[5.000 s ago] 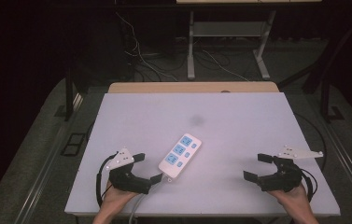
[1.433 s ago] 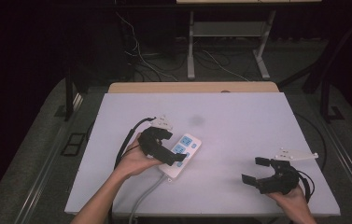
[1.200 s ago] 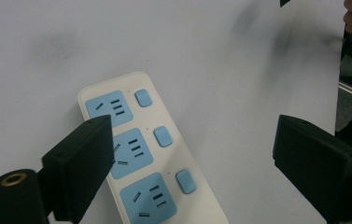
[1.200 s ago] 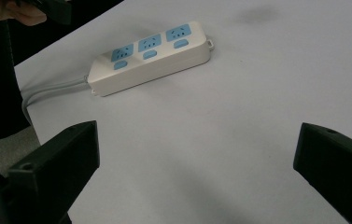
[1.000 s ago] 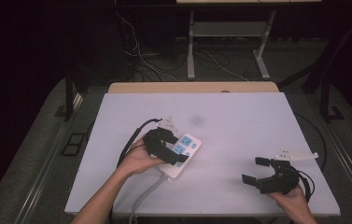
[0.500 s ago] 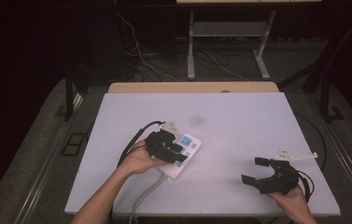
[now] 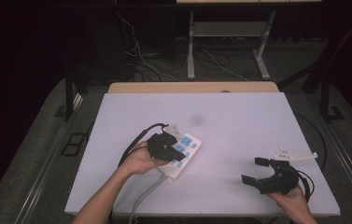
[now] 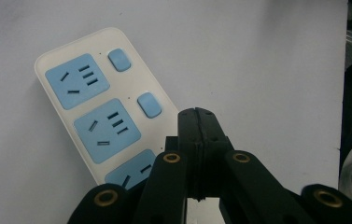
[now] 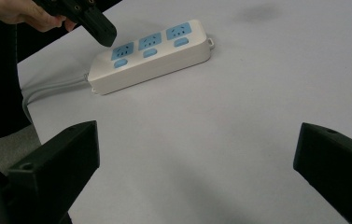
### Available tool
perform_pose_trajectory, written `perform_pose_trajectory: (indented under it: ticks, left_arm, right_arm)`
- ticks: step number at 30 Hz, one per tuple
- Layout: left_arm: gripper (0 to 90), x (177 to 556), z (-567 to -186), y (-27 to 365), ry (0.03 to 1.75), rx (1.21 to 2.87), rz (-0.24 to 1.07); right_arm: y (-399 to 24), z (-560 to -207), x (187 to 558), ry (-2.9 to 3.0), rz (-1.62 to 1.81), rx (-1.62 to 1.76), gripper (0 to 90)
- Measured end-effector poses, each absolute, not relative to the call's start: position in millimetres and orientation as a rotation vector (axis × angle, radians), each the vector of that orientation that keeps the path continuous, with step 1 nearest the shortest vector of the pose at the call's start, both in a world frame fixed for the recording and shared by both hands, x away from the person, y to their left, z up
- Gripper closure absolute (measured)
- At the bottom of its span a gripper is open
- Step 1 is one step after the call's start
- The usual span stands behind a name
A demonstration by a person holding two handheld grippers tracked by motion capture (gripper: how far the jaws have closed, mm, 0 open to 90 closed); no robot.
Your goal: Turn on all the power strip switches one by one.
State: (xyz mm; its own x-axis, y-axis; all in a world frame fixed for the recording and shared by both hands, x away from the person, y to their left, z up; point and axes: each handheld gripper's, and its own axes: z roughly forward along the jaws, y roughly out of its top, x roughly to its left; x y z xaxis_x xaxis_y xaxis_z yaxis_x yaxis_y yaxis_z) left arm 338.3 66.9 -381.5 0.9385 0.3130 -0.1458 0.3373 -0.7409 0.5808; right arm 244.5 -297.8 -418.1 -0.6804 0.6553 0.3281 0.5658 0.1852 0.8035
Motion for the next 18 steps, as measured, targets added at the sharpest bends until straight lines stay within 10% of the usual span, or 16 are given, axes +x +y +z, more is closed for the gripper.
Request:
perform_pose_trajectory:
  ticks: [18]
  left_arm:
    - [89.3, 343.6, -399.0, 61.9, 0.455, 2.526, -0.098]
  right_arm:
    - [-295.9, -418.3, 244.7, 2.368, 1.505, 1.197, 0.2]
